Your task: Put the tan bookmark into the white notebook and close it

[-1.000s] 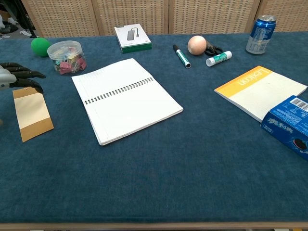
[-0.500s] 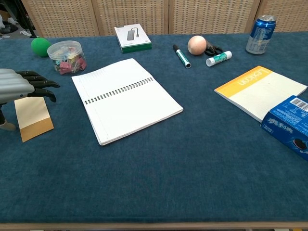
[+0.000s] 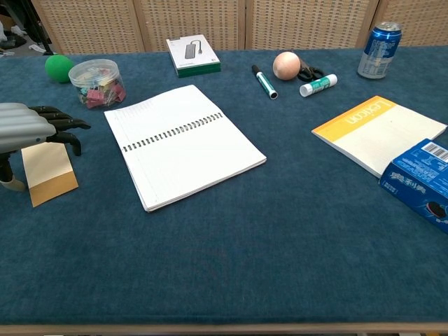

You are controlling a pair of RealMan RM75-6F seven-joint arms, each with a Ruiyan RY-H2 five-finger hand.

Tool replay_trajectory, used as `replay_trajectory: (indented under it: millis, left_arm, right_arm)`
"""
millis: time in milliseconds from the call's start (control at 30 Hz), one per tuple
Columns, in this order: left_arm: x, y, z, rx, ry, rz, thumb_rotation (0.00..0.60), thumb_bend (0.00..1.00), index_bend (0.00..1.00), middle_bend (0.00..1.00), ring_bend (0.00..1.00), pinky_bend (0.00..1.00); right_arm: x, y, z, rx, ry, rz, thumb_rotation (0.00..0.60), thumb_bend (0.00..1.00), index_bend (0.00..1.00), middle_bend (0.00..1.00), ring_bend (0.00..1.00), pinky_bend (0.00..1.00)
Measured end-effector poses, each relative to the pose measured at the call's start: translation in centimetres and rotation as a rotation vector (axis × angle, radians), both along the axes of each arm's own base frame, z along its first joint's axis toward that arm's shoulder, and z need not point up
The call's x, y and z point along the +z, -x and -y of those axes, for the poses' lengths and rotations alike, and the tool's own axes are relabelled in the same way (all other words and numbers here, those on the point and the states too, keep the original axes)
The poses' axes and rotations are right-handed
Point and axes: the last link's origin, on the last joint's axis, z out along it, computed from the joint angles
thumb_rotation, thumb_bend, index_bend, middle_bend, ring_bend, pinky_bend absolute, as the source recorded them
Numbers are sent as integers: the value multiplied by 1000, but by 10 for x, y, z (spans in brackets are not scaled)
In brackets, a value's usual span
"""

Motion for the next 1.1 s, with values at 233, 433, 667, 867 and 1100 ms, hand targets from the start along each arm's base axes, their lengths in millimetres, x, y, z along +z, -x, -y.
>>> replay_trajectory:
  millis: [233, 433, 667, 867, 1100]
  left_arm:
    - [7, 1, 2, 10, -11, 14, 600, 169, 620, 0, 0, 0]
    - [10, 5, 4, 21, -18, 11, 600, 179, 629, 0, 0, 0]
    - [14, -5, 3, 32, -38, 74, 600, 185, 629, 0, 0, 0]
    - [26, -49, 1, 79, -68, 235, 600, 185, 629, 0, 0, 0]
    - [39, -91, -14, 165, -109, 355, 600, 201, 629, 0, 0, 0]
  right_arm:
    - [0, 0, 0, 2, -5, 2, 600, 0, 0, 0, 0, 0]
    - [0, 0, 0, 2, -6, 3, 600, 0, 0, 0, 0, 0]
    - [0, 0, -1, 0, -7, 8, 600, 0, 0, 0, 0, 0]
    - [1, -1, -1, 4, -12, 15, 600, 0, 0, 0, 0, 0]
    - [4, -1, -2, 7, -11, 27, 600, 0, 0, 0, 0, 0]
